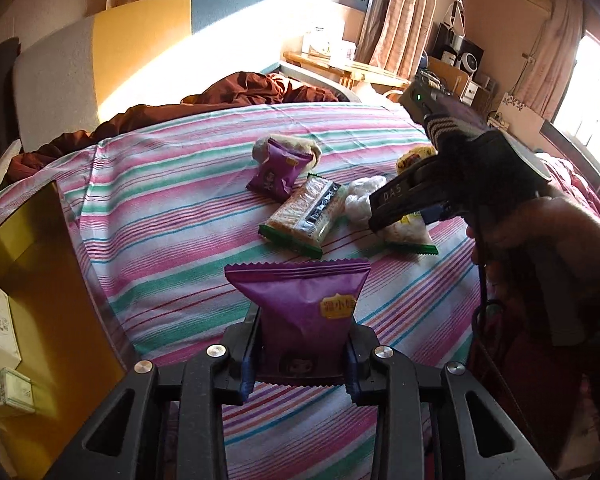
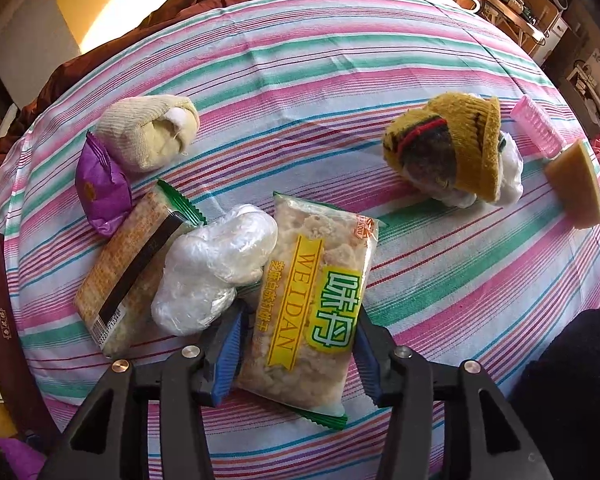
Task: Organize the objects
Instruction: 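Carry the purple packet to the gold tray with the left tool while the right grasps the WEIDAN bag, then release the purple packet in the tray with the left tool while the right carries the WEIDAN bag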
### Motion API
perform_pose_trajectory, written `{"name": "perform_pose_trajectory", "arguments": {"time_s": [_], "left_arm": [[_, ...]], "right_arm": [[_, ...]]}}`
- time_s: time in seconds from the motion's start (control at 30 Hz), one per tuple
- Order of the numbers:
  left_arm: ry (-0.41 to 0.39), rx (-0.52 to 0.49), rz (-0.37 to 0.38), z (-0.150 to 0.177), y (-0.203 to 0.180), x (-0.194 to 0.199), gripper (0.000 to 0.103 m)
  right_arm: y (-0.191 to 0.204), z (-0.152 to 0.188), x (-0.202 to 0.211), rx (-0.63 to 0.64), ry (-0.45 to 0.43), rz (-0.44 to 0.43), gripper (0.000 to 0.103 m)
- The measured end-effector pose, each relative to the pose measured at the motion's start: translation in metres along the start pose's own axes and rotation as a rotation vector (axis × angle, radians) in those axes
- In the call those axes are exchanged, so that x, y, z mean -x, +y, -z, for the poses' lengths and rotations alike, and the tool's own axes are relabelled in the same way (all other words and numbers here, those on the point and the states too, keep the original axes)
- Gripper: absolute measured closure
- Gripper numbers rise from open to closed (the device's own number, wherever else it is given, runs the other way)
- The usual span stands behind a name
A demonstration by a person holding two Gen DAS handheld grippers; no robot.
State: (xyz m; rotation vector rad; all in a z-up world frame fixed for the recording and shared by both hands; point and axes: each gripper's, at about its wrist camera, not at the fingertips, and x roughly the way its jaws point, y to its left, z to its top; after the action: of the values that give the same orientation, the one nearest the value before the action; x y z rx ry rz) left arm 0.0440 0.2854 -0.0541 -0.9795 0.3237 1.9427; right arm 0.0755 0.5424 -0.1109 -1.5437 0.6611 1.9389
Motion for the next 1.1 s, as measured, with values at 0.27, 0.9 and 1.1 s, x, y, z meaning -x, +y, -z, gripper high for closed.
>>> {"name": "perform_pose_trajectory", "arguments": {"time_s": [0.27,0.9,1.1], "left_arm": [[-0.126,0.162,-0.105,0.003,0.071,0.068,0.069],[0.015,0.482,-0.409,0.115,0.2,0.108,0.067],[0.03,0.507,-0.417,0.123,0.205,0.105,0.06]], "right_arm": [[-0.009,0.0,0.003,-0.001,0.003,0.005,0.051],[-0.031,0.0,0.016,0.045,-0.027,0.051,0.052],[-0.041,-0.001,0.021,0.05,-0.032,0.053,0.054]]}}
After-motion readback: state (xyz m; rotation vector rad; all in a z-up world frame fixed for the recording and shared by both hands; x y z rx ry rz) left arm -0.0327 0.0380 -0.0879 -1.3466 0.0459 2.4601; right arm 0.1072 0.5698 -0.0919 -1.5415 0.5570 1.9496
